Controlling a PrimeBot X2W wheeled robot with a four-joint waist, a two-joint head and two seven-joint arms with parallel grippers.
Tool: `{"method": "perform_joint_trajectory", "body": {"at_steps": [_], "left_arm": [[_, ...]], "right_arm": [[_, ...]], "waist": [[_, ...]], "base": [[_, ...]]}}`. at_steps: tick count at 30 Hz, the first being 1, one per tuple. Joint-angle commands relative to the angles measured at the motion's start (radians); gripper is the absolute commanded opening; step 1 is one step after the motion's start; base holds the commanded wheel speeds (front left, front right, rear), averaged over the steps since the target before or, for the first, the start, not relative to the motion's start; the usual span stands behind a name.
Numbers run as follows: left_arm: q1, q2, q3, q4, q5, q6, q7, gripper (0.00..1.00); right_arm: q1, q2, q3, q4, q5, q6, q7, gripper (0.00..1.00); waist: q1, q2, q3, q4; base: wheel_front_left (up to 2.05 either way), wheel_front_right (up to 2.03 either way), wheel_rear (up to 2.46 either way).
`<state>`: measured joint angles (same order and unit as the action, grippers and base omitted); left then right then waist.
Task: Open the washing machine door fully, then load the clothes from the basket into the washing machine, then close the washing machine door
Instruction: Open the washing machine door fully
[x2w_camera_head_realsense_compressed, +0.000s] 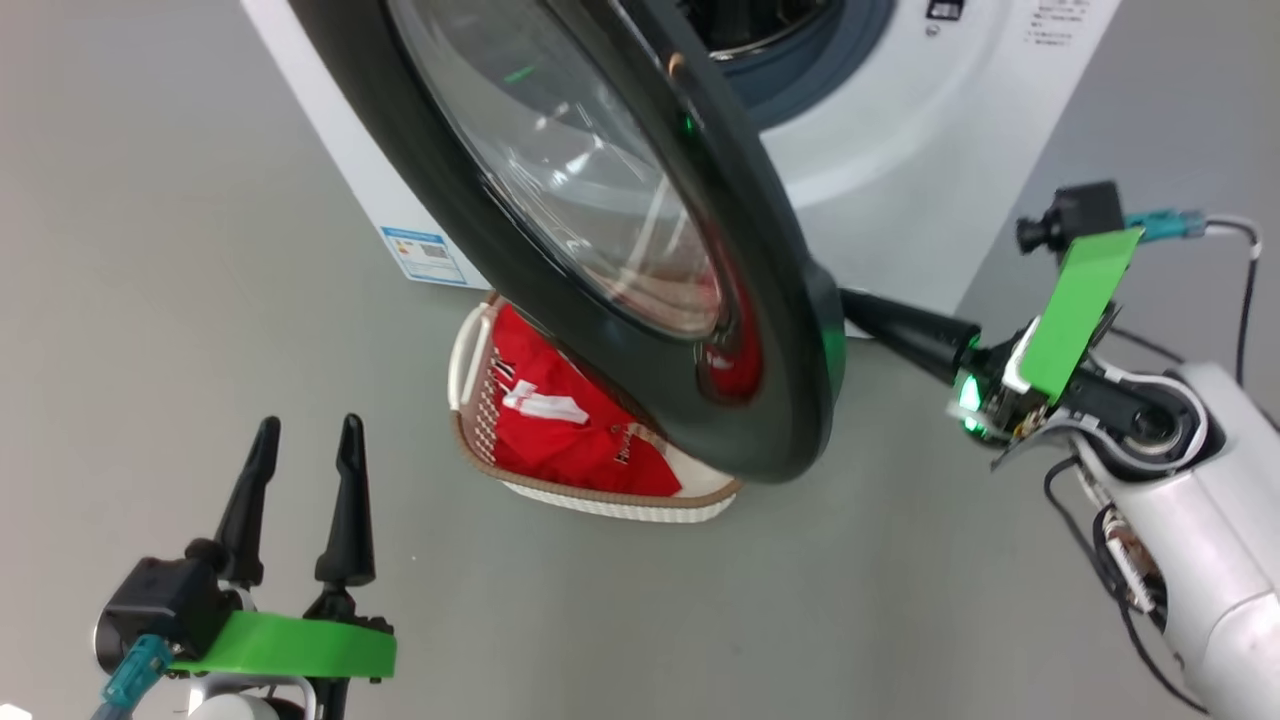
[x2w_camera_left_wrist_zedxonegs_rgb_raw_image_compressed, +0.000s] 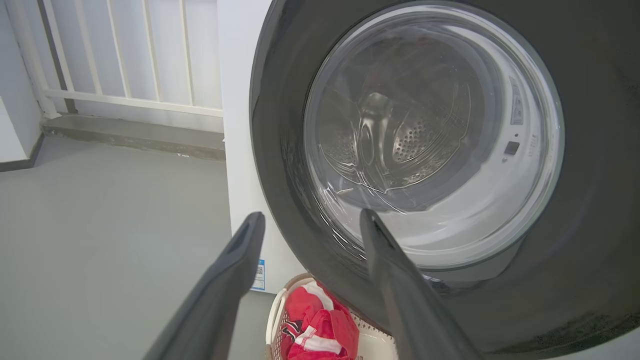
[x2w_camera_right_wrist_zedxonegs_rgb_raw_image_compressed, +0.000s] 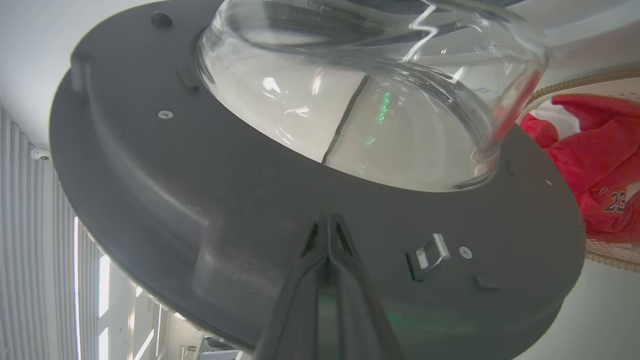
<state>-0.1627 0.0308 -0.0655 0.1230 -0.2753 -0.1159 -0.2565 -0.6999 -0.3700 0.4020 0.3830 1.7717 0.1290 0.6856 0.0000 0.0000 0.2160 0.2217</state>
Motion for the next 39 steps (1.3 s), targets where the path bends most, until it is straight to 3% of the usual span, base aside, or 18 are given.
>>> {"method": "perform_joint_trajectory", "body": {"at_steps": [1,24,39], "left_arm": [[0.002,0.019,0.036,-0.019,0.01,0.007,-0.005,1.0],[0.058,0.019,0.04,0.001,0.023,0.004,-0.005,1.0],[0.064,0.019,0.039,0.009,0.026,0.0,-0.005,1.0]], "right_arm": [[0.027,0.016,0.013,-0.03,0.007,0.002,0.009,0.0],[0.187,0.086,0.021,-0.061,0.0,0.002,0.069,0.0],[0.206,0.139,0.005,-0.065,-0.015,0.002,0.08,0.0]], "waist": [[0.0,0.0,-0.025,0.025],[0.0,0.0,-0.125,0.162],[0.0,0.0,-0.136,0.22]], "base": [[0.0,0.0,0.0],[0.0,0.0,0.0],[0.0,0.0,0.0]]}}
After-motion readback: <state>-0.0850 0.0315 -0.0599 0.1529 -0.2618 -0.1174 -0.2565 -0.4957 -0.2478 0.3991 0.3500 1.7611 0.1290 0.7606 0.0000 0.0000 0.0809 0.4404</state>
